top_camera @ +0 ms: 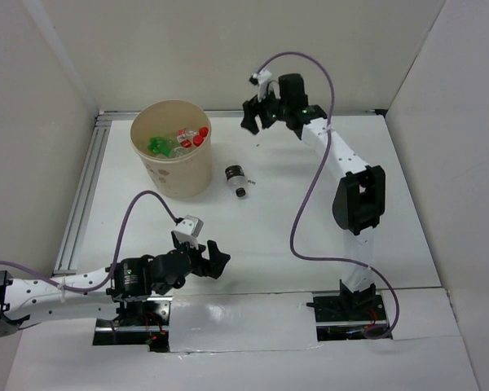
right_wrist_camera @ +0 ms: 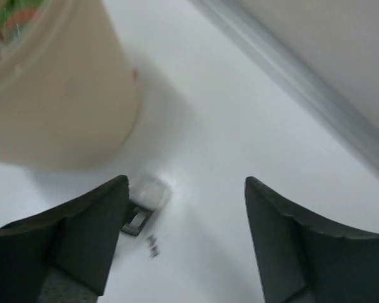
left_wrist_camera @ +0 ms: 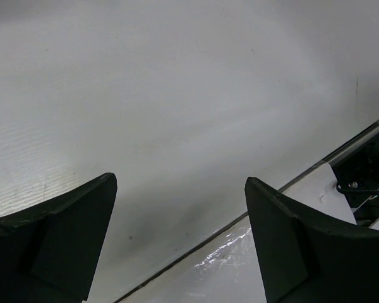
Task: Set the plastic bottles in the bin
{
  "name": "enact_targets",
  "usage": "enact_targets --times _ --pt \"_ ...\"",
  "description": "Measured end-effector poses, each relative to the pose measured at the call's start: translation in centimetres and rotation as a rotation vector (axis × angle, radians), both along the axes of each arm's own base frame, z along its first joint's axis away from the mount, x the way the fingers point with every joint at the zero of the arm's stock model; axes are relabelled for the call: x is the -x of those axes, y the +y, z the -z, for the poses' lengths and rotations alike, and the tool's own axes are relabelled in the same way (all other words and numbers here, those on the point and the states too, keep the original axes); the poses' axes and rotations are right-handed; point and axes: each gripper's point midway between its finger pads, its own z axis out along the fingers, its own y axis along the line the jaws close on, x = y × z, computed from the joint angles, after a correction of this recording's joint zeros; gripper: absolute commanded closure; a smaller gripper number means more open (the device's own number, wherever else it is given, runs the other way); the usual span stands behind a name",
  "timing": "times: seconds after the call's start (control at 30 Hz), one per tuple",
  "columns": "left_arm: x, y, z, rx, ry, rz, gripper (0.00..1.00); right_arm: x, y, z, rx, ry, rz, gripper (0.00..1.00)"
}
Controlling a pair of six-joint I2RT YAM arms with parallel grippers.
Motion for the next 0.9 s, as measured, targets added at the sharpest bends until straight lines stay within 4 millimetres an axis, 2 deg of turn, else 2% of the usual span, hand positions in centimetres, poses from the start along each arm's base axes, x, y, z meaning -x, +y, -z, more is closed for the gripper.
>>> enact_targets --times 0.07,0.1,0.17,0.27,0.4,0.63,0.67,0.77,0.8,0.83,0.9 --pt "-0.1 0.4 -0.1 -0.006 -0.005 -0.01 0.05 2.2 1.0 4.5 0.071 0.097 -0.034 0.11" --pt "-0.1 0.7 0.0 -0.014 -0.006 -0.015 0.05 3.7 1.7 6.8 0.108 0.15 -0.059 0.07" --pt "-0.1 1.1 0.2 -0.035 -0.005 -0.022 0.05 6.5 3.2 10.2 0.166 0.235 -0.104 0.06" --pt "-0.2 1.3 0.0 -0.05 -0.006 -0.029 0.05 9.2 5.3 12.9 0.215 0.305 -0.148 0.06" --pt "-0.2 1.5 -0.1 -0.059 -0.003 -0.035 0.06 9.9 6.5 14.8 0.251 0.333 -0.131 0.06" --pt "-0.1 1.9 0.2 -0.087 0.005 -0.037 0.06 8.5 4.4 20.0 0.357 0.387 0.033 0.08" --pt "-0.2 1.9 0.1 -0.086 0.004 -0.037 0.06 8.4 4.1 20.6 0.373 0.393 0.049 0.1" --pt "-0.2 1.8 -0.1 -0.084 0.004 -0.037 0.05 8.8 3.6 22.1 0.402 0.417 0.07 0.26" --pt "-0.2 1.8 -0.1 -0.084 0.004 -0.037 0.05 9.0 3.5 22.4 0.405 0.425 0.071 0.33" --pt "-0.2 1.8 -0.1 -0.085 0.005 -0.037 0.05 9.1 3.5 22.7 0.405 0.433 0.073 0.51" --pt "-0.2 1.8 -0.2 -0.087 0.004 -0.037 0.05 9.0 3.5 22.6 0.396 0.434 0.066 0.64"
